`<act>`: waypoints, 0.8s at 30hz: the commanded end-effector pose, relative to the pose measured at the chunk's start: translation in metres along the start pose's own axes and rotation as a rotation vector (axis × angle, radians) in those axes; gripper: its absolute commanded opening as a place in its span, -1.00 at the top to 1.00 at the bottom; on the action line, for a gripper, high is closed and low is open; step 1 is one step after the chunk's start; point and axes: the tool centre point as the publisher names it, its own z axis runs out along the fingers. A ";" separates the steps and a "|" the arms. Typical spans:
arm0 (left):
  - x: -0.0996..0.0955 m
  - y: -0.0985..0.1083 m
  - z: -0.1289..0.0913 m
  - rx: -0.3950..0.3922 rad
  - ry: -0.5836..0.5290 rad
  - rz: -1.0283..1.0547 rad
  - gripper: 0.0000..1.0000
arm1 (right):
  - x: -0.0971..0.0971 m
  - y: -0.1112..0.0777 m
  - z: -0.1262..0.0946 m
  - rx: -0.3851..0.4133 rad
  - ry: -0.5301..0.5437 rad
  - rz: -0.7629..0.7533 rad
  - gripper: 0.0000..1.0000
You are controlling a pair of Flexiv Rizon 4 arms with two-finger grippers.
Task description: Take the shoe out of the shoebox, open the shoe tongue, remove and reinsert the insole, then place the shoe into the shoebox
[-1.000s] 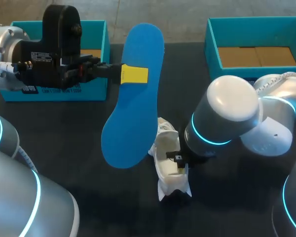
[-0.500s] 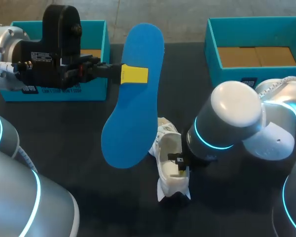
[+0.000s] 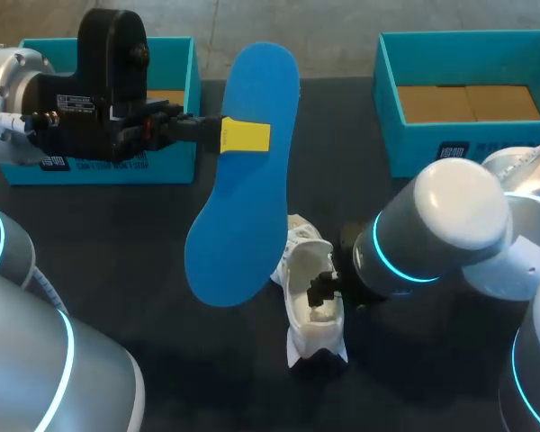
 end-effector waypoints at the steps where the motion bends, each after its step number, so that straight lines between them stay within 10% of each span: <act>1: 0.000 0.000 0.001 -0.001 -0.001 0.000 1.00 | -0.011 0.000 -0.026 -0.015 0.055 -0.007 -1.00; 24: 0.000 0.000 0.001 -0.001 -0.001 0.000 1.00 | -0.032 0.042 -0.085 0.064 0.398 -0.184 -1.00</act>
